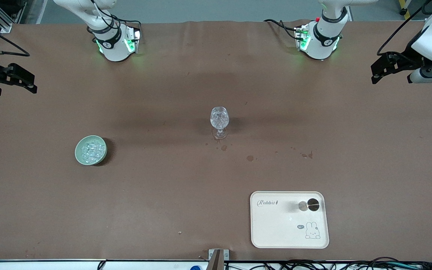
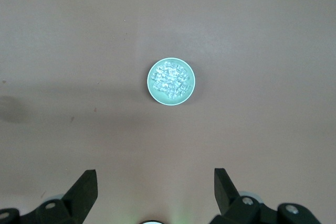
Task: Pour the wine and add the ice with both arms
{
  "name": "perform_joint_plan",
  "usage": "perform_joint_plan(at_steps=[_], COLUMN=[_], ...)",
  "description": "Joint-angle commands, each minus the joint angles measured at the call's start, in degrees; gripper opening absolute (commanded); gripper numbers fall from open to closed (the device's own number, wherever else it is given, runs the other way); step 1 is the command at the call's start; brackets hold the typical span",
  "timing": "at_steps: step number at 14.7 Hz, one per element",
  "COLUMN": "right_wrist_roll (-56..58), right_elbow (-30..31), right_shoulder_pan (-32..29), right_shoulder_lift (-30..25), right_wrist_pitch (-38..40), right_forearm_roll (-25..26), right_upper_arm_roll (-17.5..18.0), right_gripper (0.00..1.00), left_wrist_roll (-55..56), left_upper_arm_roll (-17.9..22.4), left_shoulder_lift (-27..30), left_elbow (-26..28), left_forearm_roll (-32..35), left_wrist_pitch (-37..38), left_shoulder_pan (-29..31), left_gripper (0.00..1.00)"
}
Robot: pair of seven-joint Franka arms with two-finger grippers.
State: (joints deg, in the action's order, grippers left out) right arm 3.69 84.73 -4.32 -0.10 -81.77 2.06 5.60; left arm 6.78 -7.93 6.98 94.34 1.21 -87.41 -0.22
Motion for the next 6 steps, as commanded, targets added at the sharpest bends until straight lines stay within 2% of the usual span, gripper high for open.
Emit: perform_joint_plan(at_steps=[1,6], right_wrist_roll=[-0.1,-0.1], right_elbow=[1.1,0.7], right_shoulder_pan=[-1.4,-1.6], right_shoulder_lift=[-1.0,-0.9], right_wrist_pitch=[-0.4,-0.5], right_forearm_roll=[-0.7,-0.7], right_upper_arm_roll=[0.8,0.7], right_gripper=[0.98,0.99], left_wrist_roll=[-1.1,-0.9], left_upper_arm_roll=[0.2,0.1], left_shoulder_lift=[-1.8,-3.9], left_elbow=[-2.2,-3.6], left_forearm_roll=[-0.4,-0.4], left_wrist_pitch=[-0.4,-0.4], left_shoulder_pan=[0.2,-0.1], left_gripper=[1.00,1.00])
